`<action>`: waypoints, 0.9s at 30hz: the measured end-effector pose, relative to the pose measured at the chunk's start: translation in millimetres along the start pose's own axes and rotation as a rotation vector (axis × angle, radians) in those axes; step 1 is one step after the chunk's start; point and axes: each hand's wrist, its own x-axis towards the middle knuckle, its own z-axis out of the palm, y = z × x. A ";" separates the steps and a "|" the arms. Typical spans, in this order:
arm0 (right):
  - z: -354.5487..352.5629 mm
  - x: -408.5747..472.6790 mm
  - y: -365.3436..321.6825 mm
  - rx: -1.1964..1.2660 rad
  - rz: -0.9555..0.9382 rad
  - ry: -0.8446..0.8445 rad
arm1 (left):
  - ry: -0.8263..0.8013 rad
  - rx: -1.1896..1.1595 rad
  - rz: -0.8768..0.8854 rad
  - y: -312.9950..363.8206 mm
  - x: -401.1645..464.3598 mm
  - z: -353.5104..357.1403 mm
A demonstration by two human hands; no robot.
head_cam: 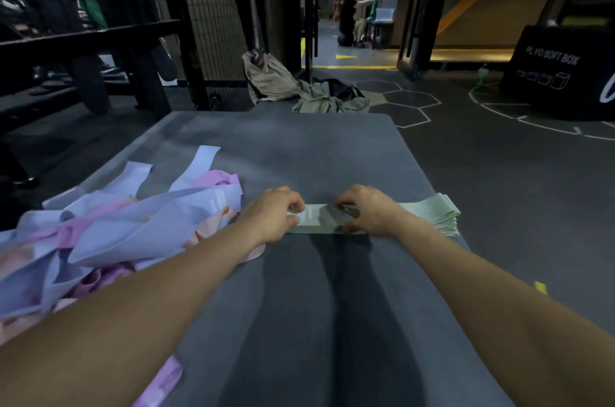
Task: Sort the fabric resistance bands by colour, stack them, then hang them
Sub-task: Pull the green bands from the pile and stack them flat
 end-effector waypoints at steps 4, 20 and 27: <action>-6.2 -3.0 -20.1 -0.054 0.012 -0.025 | -0.008 -0.133 -0.022 -1.9 -8.8 -8.0; 24.9 -15.7 -260.6 0.192 -0.270 -0.005 | 0.333 -0.175 -0.302 -138.1 -206.5 -139.0; 63.6 -27.9 -323.8 0.091 -0.201 -0.145 | 0.104 -0.194 -0.498 -182.1 -257.3 -120.3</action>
